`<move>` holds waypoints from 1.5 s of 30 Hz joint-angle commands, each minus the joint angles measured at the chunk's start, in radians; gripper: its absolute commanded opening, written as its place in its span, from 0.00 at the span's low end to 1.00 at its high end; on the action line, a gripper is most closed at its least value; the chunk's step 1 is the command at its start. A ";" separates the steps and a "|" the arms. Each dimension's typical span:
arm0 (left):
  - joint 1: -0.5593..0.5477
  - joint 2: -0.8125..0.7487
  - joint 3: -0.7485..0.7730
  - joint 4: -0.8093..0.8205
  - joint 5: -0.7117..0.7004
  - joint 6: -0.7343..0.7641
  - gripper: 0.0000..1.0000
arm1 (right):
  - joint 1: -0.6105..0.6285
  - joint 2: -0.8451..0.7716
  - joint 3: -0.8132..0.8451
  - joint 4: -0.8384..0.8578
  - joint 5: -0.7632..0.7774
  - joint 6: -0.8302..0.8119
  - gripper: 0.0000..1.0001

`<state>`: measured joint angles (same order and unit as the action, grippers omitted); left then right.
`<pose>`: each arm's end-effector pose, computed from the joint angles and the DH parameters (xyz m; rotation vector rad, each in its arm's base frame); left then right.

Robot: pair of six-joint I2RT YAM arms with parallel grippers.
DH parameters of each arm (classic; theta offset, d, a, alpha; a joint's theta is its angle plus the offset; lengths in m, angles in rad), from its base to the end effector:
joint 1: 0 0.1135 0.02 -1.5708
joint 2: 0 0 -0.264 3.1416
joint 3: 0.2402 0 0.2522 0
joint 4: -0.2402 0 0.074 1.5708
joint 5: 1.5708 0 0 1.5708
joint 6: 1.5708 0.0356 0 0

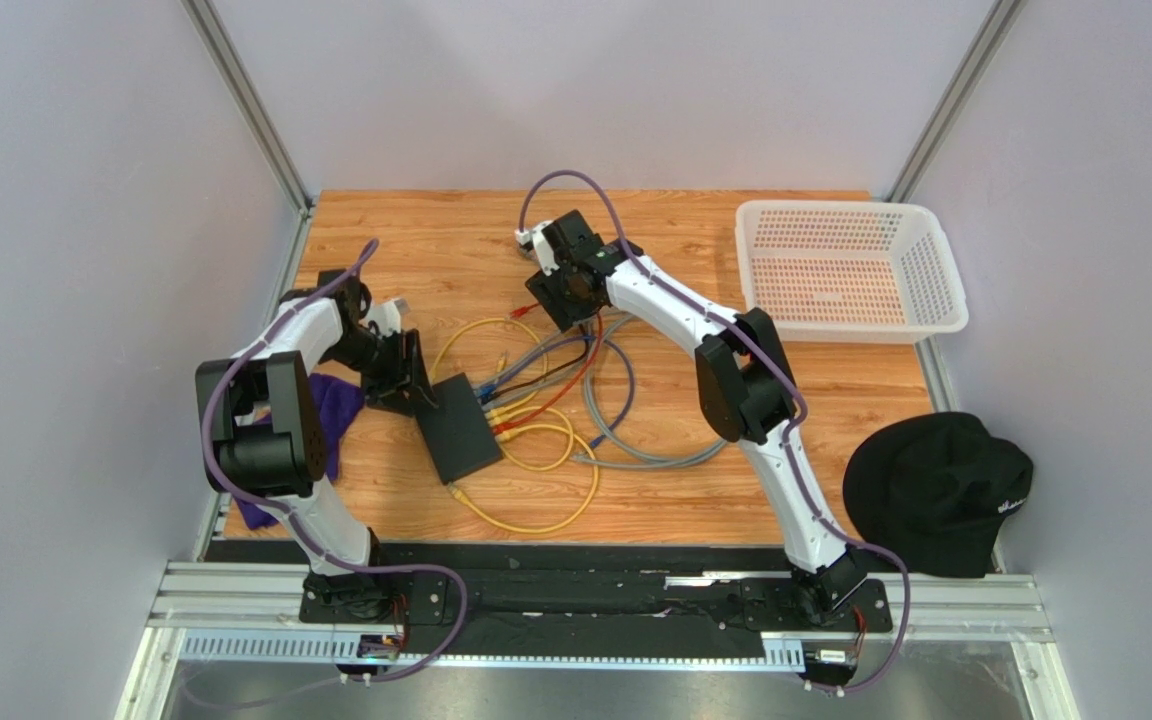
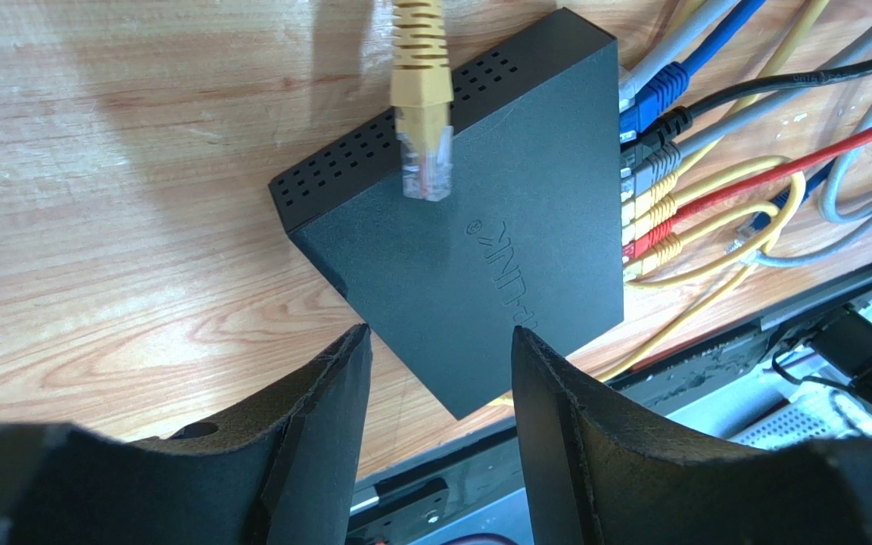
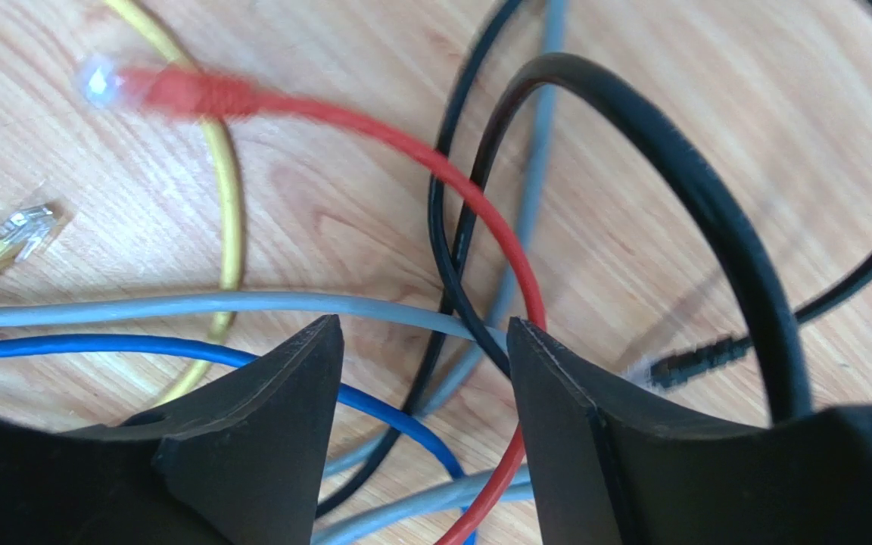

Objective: Pull the plug from the switch port

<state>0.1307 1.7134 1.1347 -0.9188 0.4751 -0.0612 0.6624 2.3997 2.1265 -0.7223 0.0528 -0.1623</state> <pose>0.3027 0.0234 0.1857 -0.2582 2.9580 -0.7147 0.4161 0.3222 0.1916 -1.0111 2.3616 0.1223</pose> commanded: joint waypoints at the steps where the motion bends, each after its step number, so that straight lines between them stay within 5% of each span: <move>1: 0.000 -0.012 -0.010 0.015 0.028 0.009 0.57 | 0.011 -0.082 0.035 0.008 -0.123 0.009 0.65; 8: 0.000 -0.038 -0.029 0.044 0.059 0.012 0.58 | 0.025 0.005 0.208 -0.106 -0.721 -0.069 0.74; 16: 0.001 -0.014 0.013 0.002 0.011 0.020 0.58 | 0.036 0.098 0.234 -0.042 -0.925 -0.051 0.74; 20: 0.001 -0.046 0.008 -0.017 -0.029 0.035 0.60 | 0.051 0.081 0.128 0.083 -0.913 -0.042 0.74; 33: 0.000 -0.029 -0.030 -0.003 -0.021 0.054 0.64 | 0.062 0.208 0.162 0.227 -0.887 0.121 0.73; 45: -0.022 0.133 0.086 -0.044 0.002 0.082 0.60 | 0.068 0.196 0.101 0.110 -0.935 0.110 0.59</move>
<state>0.1261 1.8156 1.1450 -0.9352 0.4587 -0.0200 0.7334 2.6293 2.2761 -0.5377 -0.8406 -0.0486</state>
